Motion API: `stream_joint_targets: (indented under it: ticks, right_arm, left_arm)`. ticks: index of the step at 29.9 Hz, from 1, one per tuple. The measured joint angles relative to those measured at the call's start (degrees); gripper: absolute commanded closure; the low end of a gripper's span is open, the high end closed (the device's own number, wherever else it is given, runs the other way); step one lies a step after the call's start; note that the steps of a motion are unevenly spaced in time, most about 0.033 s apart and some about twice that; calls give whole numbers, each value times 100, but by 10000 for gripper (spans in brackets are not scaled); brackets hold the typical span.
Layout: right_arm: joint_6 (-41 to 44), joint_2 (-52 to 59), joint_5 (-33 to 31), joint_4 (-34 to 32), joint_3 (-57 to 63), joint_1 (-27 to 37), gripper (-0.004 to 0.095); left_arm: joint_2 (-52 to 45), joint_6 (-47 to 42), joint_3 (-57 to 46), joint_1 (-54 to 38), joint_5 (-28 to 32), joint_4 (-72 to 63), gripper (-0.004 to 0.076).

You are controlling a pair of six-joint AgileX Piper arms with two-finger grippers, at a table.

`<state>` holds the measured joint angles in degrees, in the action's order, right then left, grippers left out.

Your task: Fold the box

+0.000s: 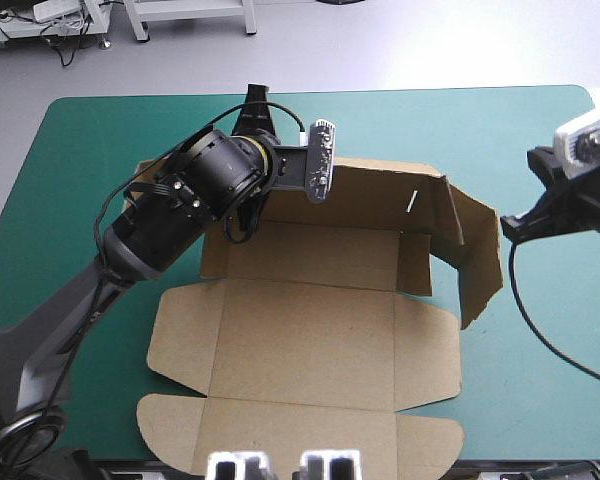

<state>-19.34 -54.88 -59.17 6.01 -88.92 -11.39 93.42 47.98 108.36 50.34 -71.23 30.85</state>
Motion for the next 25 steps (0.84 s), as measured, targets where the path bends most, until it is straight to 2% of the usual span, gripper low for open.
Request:
stream_joint_targets:
  ticks: [3, 6, 10, 18, 22, 25]
  right_arm:
    - [6, -452, -81, 0, -484, 0, 926]
    - [24, -849, -190, 0, -818, 0, 926]
    - [112, -1400, -282, 0, -1034, 0, 926]
    - [167, -2199, -279, 0, -1056, 0, 926]
    - [171, -2658, -284, 41, -1239, 0, 926]
    - [171, -3115, -405, 93, -1633, 0, 926]
  left_arm:
    - [-258, -158, -435, 0, 276, 145, 732]
    - [-486, -411, -1096, 0, 834, 246, 732]
    - [-755, -1260, -2338, 6, 1619, 1001, 732]
    - [-1270, -4330, -4584, 6, 2969, 3622, 732]
    - [-1350, -5857, -5291, 6, 3336, 5226, 732]
    - [-1350, -6727, -5563, 6, 3459, 5939, 732]
